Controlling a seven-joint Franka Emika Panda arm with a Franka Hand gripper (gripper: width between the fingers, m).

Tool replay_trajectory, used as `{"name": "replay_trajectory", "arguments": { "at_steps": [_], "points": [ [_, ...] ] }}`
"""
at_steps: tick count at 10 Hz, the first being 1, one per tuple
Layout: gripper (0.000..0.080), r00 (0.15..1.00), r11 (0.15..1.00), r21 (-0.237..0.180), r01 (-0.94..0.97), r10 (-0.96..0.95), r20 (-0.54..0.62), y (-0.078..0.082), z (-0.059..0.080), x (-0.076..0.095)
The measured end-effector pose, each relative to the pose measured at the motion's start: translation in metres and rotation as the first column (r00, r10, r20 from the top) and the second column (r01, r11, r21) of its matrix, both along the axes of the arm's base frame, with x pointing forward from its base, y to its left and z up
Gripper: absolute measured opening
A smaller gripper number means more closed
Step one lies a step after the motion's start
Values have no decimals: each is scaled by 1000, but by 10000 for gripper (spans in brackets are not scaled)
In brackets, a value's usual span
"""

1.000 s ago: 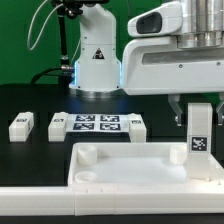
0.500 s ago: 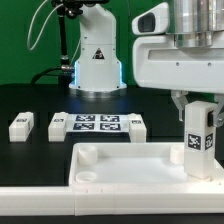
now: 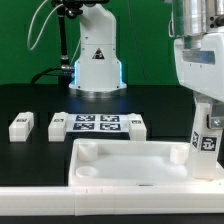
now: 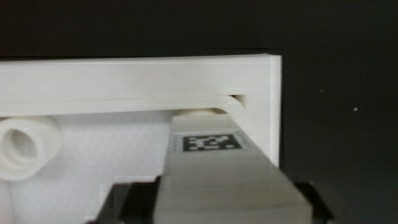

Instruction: Assemble desk

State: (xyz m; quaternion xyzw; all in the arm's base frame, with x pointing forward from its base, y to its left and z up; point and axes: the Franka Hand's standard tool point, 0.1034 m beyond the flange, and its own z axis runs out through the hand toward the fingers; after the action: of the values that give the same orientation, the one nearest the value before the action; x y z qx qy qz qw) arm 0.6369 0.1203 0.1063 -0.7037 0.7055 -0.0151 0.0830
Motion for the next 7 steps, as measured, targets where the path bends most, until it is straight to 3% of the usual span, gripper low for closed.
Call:
{"name": "replay_trajectory", "arguments": {
  "at_steps": [1,3,5,7],
  "points": [
    [291,995,995,-15,-104,104,6,-1,0,0],
    [609,937,936,-57,-347,348,23,-10,5,2],
    [637,731,727,-115,-677,683,12,-11,8,4],
    [646,656,652,-132,-747,754,8,-12,7,4]
  ]
}}
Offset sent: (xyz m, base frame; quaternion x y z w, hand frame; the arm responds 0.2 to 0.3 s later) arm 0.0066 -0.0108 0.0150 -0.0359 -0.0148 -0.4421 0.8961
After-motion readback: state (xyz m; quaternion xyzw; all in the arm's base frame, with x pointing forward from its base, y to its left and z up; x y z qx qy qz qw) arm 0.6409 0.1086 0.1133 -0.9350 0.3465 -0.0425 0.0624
